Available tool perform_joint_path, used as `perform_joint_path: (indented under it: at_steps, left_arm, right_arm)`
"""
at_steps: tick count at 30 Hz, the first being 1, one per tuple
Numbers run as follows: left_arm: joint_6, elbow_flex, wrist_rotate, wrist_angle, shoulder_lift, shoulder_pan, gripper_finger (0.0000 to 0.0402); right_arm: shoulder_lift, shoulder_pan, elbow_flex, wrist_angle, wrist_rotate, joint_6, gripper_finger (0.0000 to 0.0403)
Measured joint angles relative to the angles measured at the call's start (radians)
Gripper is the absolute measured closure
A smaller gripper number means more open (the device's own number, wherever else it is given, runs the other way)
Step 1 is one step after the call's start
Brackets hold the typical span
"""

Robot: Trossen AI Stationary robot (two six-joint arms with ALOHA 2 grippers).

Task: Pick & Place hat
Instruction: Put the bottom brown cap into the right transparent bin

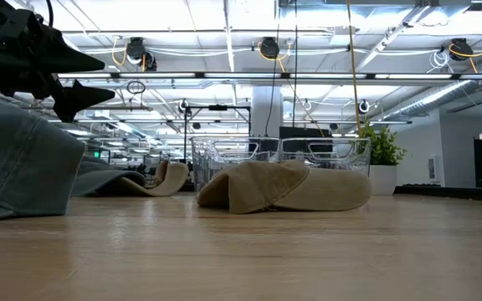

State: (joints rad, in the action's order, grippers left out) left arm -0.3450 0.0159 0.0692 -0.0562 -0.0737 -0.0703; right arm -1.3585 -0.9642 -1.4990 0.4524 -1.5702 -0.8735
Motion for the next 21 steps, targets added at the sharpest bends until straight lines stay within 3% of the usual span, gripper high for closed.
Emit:
perform_joint_path:
  at_steps: [4, 11, 16, 21]
  left_arm:
    - [0.0, 0.0, 0.0, 0.0, 0.0, 0.0, 0.0078]
    - [0.0, 0.0, 0.0, 0.0, 0.0, 0.0, 0.0078]
    - [0.0, 0.0, 0.0, 0.0, 0.0, 0.0, 0.0078]
    - [0.0, 0.0, 0.0, 0.0, 0.0, 0.0, 0.0078]
  right_arm:
    - [0.004, 0.0, 0.0, -0.114, 0.008, -0.013, 0.0119]
    - [0.003, 0.0, 0.0, -0.285, 0.165, -0.074, 0.012]
    - [0.003, 0.0, 0.0, -0.465, 0.374, -0.072, 0.0133]
    - [0.01, 0.032, 0.0, -0.613, 0.683, 0.122, 0.0154]
